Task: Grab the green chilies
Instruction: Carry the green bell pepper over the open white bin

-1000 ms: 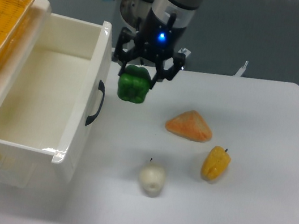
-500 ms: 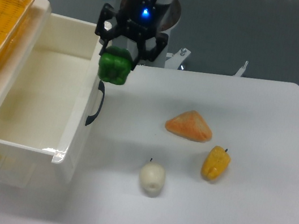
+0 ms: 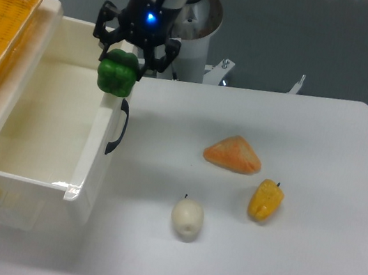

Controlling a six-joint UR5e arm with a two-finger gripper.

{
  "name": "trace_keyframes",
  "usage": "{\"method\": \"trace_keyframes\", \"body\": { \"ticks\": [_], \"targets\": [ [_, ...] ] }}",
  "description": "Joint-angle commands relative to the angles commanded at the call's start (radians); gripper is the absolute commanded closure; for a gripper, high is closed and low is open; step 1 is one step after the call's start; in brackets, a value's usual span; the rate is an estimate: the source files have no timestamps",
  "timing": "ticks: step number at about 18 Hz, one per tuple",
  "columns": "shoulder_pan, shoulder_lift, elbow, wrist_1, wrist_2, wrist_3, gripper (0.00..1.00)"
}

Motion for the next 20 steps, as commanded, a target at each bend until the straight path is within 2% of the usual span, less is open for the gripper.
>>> {"method": "trace_keyframes", "body": {
  "ticks": [6, 8, 20],
  "targets": [
    [-0.029, -0.005, 0.0, 0.005, -0.008, 0.0, 0.69],
    [-0.046, -0.012, 0.0, 0.006, -0.006, 0.001, 0.62],
    [-0.074, -0.046, 0.0, 0.008, -0.005, 0.003, 0.59]
  ]
}}
